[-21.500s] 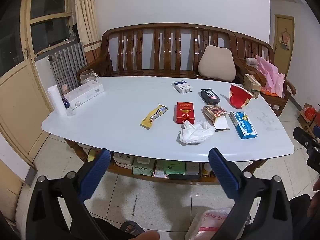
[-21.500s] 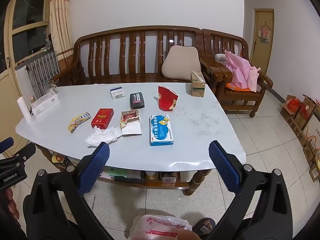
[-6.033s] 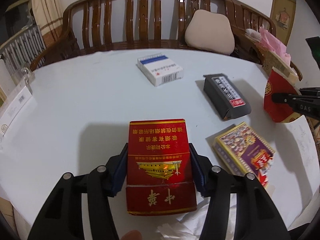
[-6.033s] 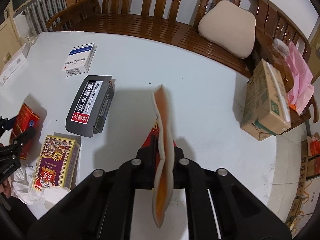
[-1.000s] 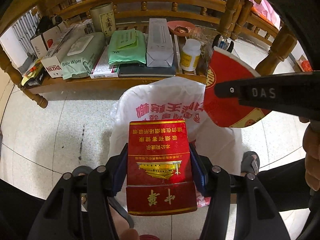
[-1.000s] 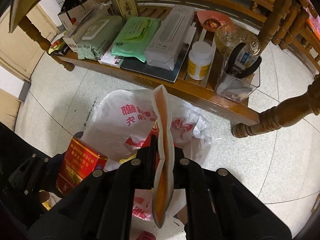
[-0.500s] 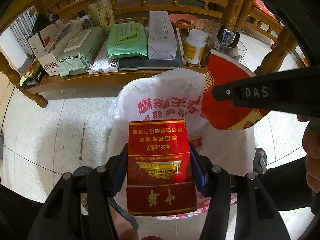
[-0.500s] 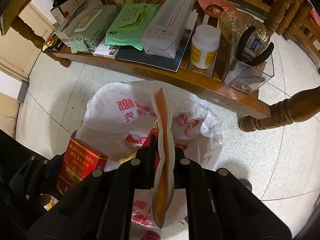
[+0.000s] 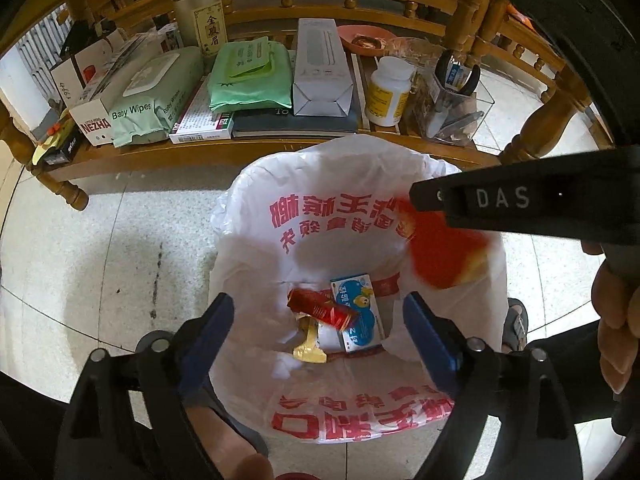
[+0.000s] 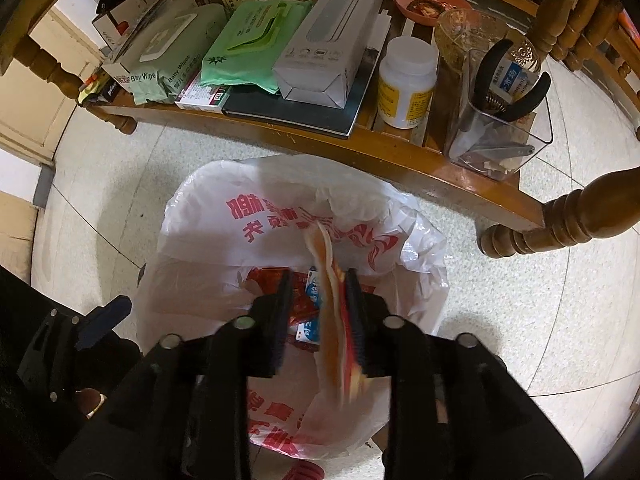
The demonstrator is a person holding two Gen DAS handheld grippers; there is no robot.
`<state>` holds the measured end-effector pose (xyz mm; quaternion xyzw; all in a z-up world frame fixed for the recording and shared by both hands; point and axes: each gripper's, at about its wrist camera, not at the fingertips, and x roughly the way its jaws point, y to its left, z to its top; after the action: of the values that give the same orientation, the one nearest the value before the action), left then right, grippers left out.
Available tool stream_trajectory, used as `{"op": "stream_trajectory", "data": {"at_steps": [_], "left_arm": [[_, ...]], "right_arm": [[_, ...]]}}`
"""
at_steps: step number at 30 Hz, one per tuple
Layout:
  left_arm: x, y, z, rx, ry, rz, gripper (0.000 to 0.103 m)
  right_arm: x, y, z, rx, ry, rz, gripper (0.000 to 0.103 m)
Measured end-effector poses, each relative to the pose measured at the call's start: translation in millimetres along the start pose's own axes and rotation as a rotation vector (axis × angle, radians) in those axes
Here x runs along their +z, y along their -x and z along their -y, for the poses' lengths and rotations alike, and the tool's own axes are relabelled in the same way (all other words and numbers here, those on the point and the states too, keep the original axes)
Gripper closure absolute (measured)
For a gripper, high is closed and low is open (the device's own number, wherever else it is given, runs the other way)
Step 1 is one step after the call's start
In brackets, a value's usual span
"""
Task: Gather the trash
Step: 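Raise both open tools from the bag back up to the table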
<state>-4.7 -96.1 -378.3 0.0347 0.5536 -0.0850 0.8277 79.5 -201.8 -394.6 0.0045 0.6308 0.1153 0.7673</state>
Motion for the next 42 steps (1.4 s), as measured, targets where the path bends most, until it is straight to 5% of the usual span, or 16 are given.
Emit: {"op": "stream_trajectory", "data": {"at_steps": [10, 32, 42], "left_arm": [[-1.4, 4.3, -2.0, 0.0, 0.004, 0.01, 0.015], [3.7, 29.4, -3.4, 0.054, 0.018, 0.081, 0.008], [10.3, 59.6, -9.0, 0.03, 0.071, 0.131, 0.008]], "right_arm": [[0.3, 1.0, 0.1, -0.001, -0.011, 0.005, 0.061], [-12.3, 31.8, 4.4, -0.015, -0.029, 0.06, 0.01], [-35.6, 68.7, 17.5, -0.009, -0.122, 0.087, 0.007]]}}
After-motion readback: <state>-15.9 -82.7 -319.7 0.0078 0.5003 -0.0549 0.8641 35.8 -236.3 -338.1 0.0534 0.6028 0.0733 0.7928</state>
